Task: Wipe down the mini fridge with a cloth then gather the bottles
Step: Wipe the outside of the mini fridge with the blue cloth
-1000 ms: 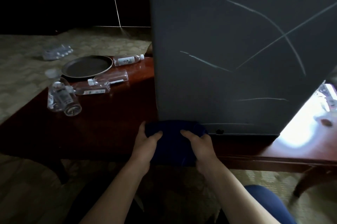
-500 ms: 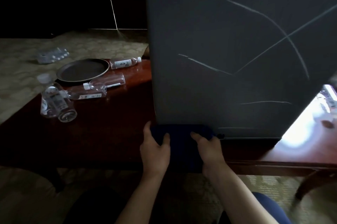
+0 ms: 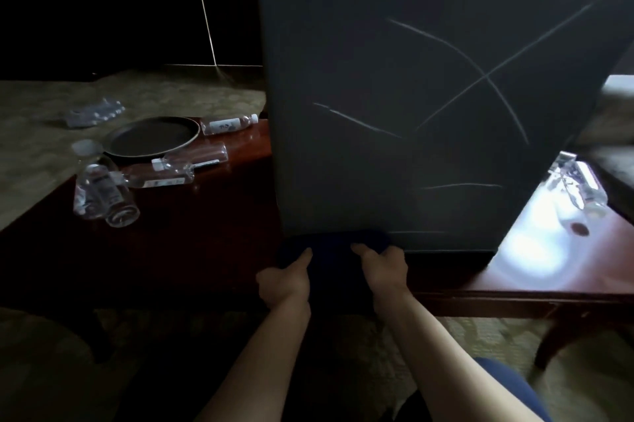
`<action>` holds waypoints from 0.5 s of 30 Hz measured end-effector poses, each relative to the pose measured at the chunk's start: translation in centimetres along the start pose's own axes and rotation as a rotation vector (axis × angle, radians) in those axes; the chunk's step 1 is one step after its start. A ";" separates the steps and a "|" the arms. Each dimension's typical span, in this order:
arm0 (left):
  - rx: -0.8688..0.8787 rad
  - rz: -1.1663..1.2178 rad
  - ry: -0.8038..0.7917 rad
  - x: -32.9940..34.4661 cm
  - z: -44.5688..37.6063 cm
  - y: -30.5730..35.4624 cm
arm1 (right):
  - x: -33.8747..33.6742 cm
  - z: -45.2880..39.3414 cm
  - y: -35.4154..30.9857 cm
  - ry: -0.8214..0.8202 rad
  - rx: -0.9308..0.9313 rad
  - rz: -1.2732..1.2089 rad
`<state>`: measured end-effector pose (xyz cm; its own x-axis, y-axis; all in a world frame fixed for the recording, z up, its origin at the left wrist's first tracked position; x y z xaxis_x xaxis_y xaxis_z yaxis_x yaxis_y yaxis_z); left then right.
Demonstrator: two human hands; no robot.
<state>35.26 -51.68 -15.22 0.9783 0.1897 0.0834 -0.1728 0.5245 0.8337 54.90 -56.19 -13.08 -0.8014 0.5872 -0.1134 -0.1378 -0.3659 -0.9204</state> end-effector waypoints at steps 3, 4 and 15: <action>0.017 0.021 0.031 2.4 1.0 -1.2 | -3.2 -0.5 0.4 0.076 0.016 -0.002; 0.022 0.020 0.035 3.0 1.4 -1.6 | -4.0 -0.7 0.7 0.085 0.024 -0.010; -0.162 -0.021 -0.245 -0.5 0.2 -0.6 | 1.6 -1.2 2.1 -0.114 0.061 -0.105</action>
<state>34.94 -52.25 -15.67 0.9769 -0.0187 0.2131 -0.1490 0.6555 0.7403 54.05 -55.12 -15.66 -0.8411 0.5402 0.0285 -0.2568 -0.3523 -0.9000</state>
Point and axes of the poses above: each hand's wrist, its own z-axis away from the middle knuckle, its own x-axis out of the palm, y = z × x, the point moved 9 cm from there along -z, towards the middle knuckle, and after that the axes turned 6 degrees about -y, right-handed, at the moved point
